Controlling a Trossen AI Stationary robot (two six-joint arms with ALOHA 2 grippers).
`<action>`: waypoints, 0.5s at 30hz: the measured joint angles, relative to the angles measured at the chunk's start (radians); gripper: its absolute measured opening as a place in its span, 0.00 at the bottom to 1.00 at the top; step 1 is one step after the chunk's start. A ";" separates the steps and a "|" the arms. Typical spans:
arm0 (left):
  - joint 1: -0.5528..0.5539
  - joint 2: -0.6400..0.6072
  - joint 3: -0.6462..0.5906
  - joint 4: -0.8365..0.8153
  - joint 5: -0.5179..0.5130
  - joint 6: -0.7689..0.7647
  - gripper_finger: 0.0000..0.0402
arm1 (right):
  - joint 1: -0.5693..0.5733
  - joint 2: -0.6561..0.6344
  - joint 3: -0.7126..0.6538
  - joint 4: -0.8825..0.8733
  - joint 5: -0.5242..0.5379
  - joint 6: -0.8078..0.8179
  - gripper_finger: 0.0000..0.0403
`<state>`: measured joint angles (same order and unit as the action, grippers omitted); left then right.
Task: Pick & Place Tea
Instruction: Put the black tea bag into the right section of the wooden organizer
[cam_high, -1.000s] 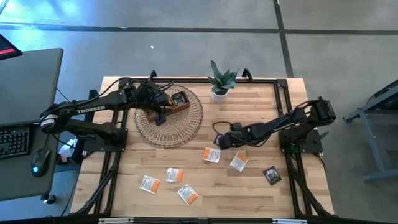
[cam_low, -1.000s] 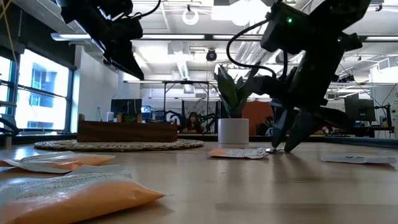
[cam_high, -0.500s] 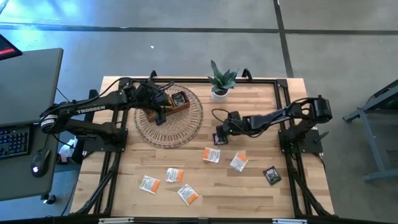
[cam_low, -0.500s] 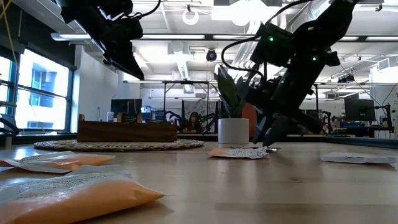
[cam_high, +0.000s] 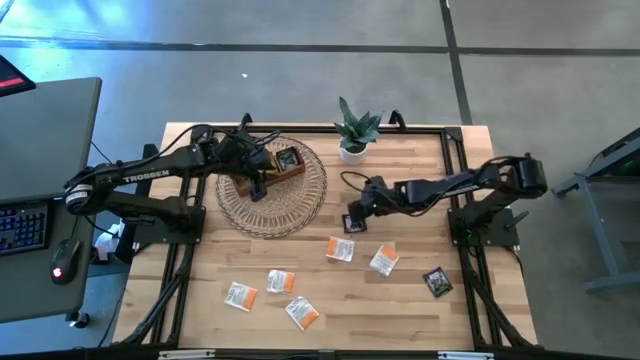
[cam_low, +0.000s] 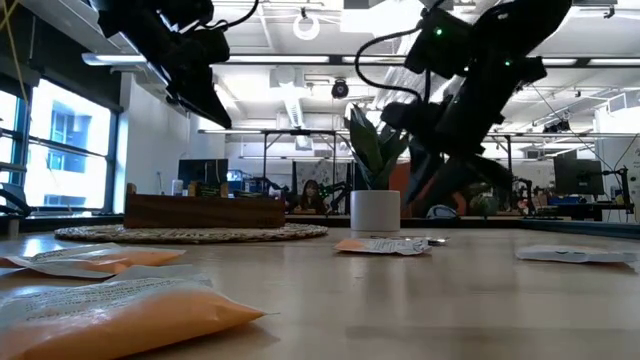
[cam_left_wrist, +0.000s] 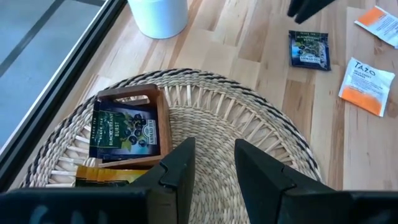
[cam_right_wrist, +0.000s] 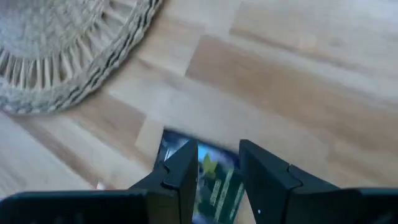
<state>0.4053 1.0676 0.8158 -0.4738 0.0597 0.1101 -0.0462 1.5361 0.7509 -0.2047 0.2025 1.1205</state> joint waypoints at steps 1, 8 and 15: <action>0.000 0.000 0.000 0.000 0.000 0.000 0.28 | 0.010 -0.002 0.000 -0.011 0.000 0.008 0.28; 0.000 0.000 0.000 0.000 -0.002 0.000 0.28 | 0.075 0.070 -0.015 -0.042 -0.001 0.131 0.28; 0.000 0.000 0.000 0.000 -0.002 0.000 0.28 | 0.078 0.129 -0.011 0.006 0.015 0.111 0.28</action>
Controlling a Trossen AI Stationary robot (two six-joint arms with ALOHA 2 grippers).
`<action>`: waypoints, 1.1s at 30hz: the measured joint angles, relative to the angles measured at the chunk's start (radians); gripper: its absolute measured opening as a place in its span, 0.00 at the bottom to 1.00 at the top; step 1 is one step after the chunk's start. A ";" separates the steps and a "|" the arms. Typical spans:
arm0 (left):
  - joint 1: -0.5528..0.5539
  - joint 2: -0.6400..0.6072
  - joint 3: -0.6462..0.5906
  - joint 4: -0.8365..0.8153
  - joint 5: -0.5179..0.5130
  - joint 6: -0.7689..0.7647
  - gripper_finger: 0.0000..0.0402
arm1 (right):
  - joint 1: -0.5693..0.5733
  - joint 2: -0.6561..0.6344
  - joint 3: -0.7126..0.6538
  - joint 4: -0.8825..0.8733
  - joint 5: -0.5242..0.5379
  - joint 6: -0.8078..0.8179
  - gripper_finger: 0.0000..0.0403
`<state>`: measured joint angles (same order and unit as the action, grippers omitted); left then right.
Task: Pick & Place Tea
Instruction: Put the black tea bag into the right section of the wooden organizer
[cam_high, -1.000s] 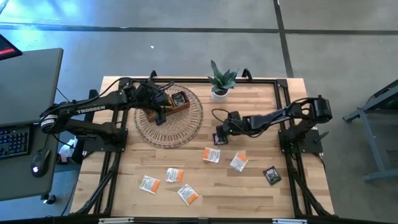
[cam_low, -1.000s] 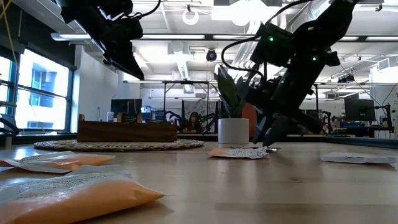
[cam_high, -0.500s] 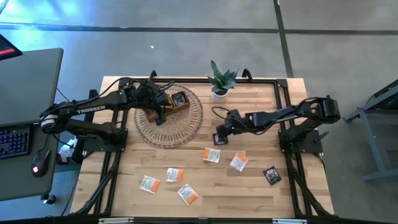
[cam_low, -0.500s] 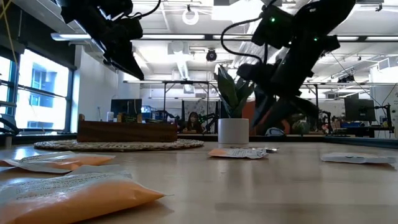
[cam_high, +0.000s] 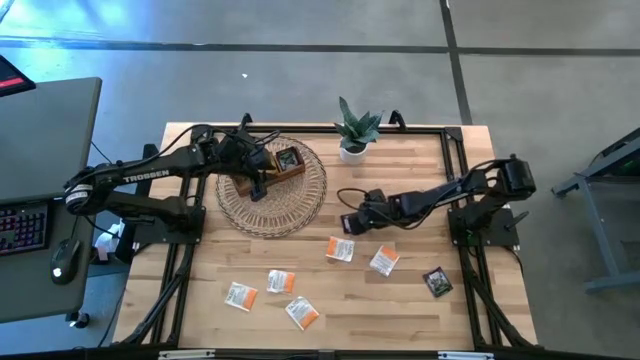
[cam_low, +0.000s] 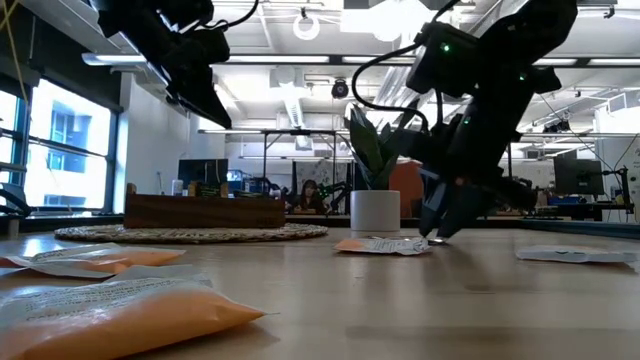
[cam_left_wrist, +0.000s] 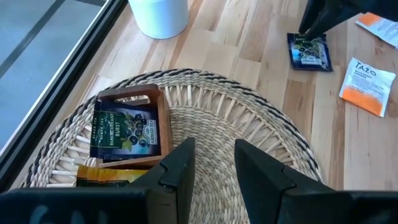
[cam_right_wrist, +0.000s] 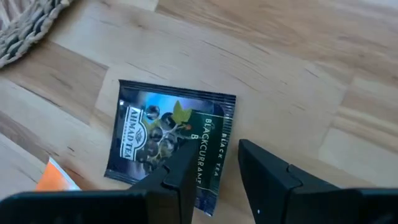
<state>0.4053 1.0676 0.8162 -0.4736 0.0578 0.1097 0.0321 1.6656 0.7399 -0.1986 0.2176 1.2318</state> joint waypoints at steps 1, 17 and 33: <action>0.000 0.000 0.000 0.000 0.000 0.000 0.28 | 0.000 0.001 0.000 0.003 0.006 -0.005 0.28; 0.000 0.000 0.000 0.000 0.000 0.000 0.28 | -0.001 0.006 -0.004 0.035 0.042 -0.116 0.05; 0.000 0.000 0.000 0.001 -0.001 0.000 0.28 | -0.001 -0.047 -0.003 0.121 0.005 -0.216 0.01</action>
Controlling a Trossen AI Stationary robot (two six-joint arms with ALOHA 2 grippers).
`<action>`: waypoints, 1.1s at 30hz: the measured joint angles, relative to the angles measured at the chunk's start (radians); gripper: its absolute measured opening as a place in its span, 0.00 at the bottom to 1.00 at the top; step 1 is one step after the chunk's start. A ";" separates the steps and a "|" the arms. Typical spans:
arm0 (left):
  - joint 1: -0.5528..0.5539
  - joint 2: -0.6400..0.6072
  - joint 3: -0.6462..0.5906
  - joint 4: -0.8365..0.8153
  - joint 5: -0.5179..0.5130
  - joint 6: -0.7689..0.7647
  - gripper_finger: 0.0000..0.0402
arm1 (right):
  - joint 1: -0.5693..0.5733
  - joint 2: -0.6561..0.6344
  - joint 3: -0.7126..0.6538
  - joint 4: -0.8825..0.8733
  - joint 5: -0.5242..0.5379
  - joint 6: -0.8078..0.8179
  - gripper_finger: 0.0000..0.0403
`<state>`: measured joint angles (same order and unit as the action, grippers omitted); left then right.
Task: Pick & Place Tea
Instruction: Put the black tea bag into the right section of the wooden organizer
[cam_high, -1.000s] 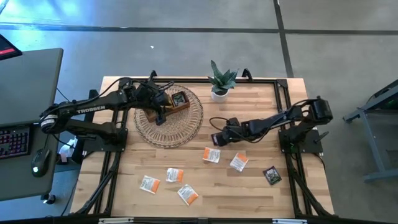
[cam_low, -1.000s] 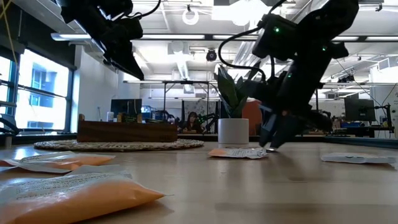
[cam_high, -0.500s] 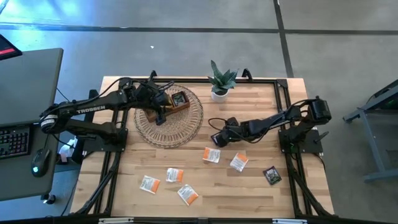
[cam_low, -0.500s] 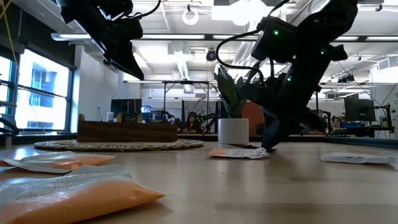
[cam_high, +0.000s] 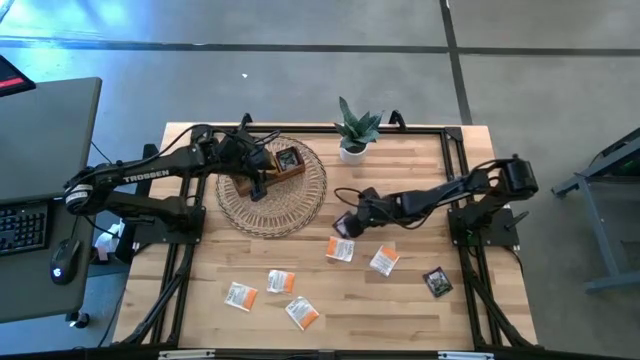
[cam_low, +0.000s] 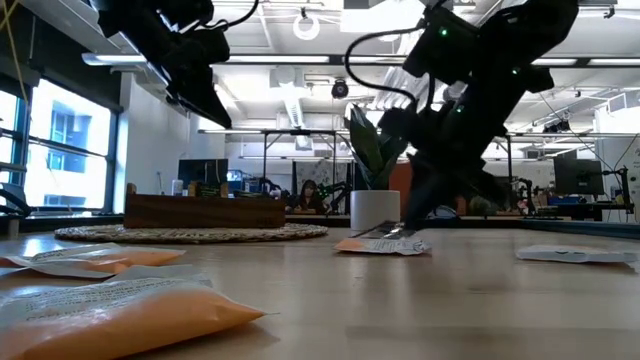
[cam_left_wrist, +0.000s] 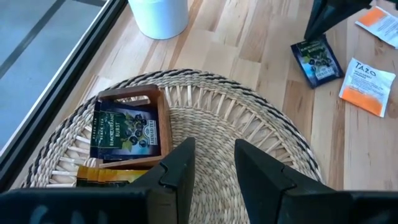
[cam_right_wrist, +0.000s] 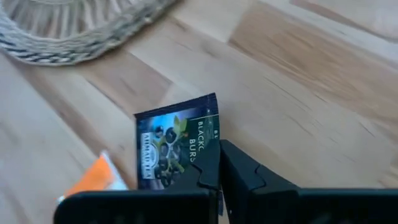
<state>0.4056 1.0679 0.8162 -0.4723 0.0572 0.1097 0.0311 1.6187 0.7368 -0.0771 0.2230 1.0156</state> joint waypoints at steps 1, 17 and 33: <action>0.000 0.000 0.000 0.000 -0.001 0.000 0.28 | 0.000 -0.002 0.000 0.008 0.000 -0.008 0.01; -0.001 0.166 -0.001 0.057 0.242 0.071 0.28 | 0.002 0.004 0.000 0.048 -0.029 -0.086 0.00; -0.048 0.596 0.022 0.613 0.555 0.079 0.44 | 0.002 0.004 0.001 0.089 -0.028 -0.184 0.00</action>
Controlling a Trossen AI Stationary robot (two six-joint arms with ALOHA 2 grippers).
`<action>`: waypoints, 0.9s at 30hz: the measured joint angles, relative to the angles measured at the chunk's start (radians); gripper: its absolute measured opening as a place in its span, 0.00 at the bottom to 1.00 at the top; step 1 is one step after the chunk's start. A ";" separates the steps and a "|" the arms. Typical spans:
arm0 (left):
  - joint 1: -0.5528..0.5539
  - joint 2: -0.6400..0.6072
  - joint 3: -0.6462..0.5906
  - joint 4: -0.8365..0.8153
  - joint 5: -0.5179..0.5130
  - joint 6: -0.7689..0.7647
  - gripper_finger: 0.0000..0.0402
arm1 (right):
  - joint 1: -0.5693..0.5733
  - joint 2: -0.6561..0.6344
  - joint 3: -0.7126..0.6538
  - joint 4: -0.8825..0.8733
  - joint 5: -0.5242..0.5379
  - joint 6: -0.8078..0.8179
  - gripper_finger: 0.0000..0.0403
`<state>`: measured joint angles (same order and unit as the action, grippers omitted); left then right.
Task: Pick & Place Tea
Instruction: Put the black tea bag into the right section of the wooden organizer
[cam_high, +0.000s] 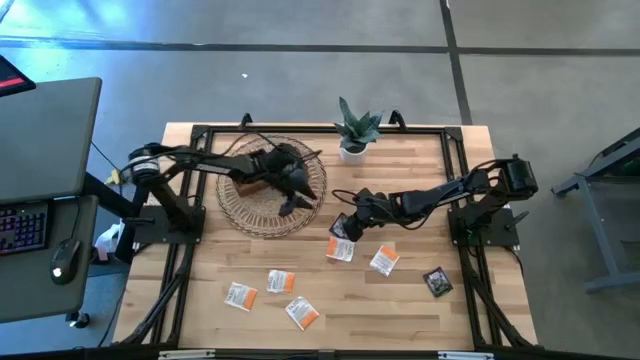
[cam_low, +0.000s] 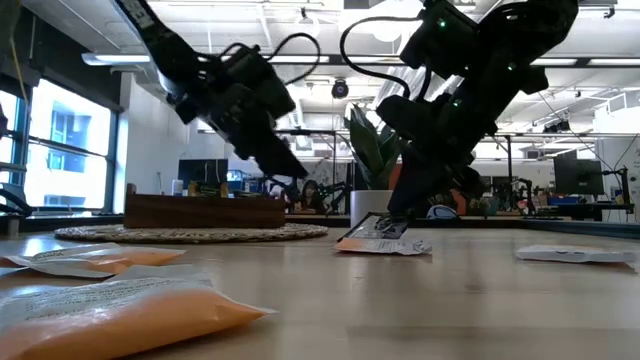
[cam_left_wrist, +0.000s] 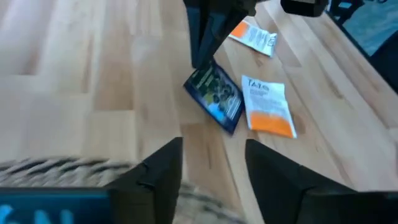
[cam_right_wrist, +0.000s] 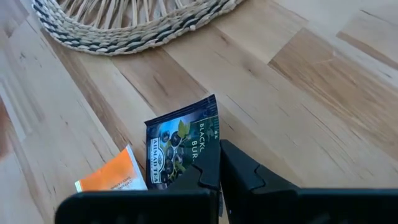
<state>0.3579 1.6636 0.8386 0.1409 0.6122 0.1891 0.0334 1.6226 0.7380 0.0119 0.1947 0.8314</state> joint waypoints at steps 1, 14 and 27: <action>-0.012 0.025 0.015 0.012 0.001 -0.009 0.46 | 0.000 0.000 0.000 0.001 0.000 -0.003 0.00; -0.103 0.264 0.247 -0.034 -0.070 -0.155 0.54 | 0.002 0.000 0.000 0.032 0.000 -0.055 0.00; -0.111 0.362 0.336 -0.069 -0.007 -0.174 0.54 | 0.002 0.000 0.001 0.069 -0.006 -0.100 0.00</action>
<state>0.2471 2.0255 1.1747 0.0719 0.6055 0.0147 0.0357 1.6222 0.7387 0.0813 0.1883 0.7315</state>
